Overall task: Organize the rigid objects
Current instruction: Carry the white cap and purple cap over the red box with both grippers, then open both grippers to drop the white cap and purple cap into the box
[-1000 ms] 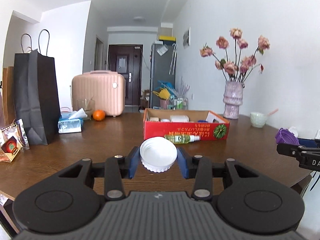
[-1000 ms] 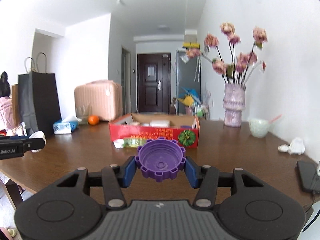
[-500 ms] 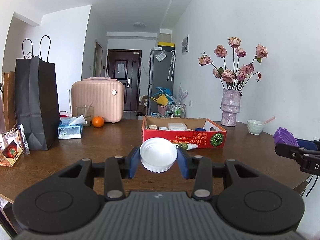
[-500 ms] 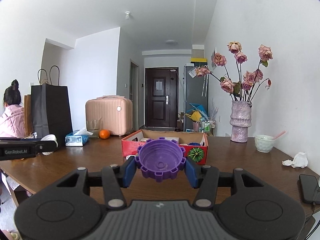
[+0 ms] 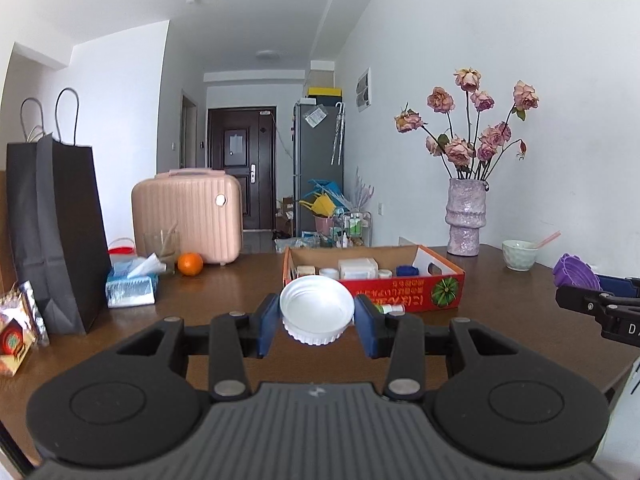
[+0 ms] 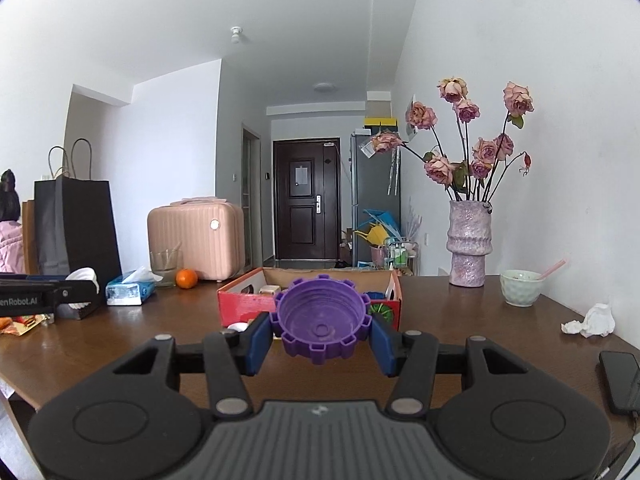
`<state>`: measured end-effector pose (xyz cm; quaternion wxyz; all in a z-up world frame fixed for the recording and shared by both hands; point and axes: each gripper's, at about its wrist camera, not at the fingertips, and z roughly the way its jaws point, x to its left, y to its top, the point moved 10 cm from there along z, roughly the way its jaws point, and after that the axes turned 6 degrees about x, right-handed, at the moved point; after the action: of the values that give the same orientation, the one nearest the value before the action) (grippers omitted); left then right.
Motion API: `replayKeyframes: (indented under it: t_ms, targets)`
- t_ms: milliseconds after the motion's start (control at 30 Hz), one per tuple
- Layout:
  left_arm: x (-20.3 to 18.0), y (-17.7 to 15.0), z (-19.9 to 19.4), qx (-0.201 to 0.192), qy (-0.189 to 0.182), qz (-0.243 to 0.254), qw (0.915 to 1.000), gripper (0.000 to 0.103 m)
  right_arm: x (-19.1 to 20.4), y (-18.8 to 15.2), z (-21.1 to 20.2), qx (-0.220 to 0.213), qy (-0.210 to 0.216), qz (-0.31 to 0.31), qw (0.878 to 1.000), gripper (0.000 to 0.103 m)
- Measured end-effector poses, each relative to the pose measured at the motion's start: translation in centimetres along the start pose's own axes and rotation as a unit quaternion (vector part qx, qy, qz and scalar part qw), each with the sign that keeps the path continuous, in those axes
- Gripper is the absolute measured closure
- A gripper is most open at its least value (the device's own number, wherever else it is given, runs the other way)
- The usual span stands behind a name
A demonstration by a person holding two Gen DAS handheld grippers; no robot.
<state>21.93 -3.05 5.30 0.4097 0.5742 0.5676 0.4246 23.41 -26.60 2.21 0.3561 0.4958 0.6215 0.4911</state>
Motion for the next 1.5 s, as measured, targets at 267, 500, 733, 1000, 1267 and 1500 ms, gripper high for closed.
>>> replayKeyframes:
  t_ms: [267,500,733,1000,1267,1500]
  targets:
    - [0.8,3.5,5.5,-0.009,0.003,-0.002,1.0,0.062,-1.4,3.9,5.8,-0.007,-0.005,-0.005,1.0,0.051]
    - [1.5,5.2,12.2,0.011,-0.011,-0.013,0.9998,0.062,-3.2,6.7,12.6,0.0,-0.014,-0.004,1.0,0.051]
    - [2.2,7.7,19.0,0.016,-0.024,-0.019,0.9994,0.062,-4.1,9.0,19.0,0.004,-0.008,-0.017,1.0,0.051]
    - [2.4,8.7,31.2,0.113,-0.085,-0.028,0.9895,0.062,-6.1,9.4,29.2,0.083,0.041,0.005,0.996,0.051]
    - [0.6,5.4,44.8,0.298,-0.091,0.043,0.9491,0.062,-7.0,8.2,43.1,0.283,0.077,-0.009,0.956,0.051]
    - [0.7,2.6,49.5,0.358,-0.059,0.095,0.9269,0.06,-5.3,3.1,51.4,0.4,0.044,-0.05,0.914,0.051]
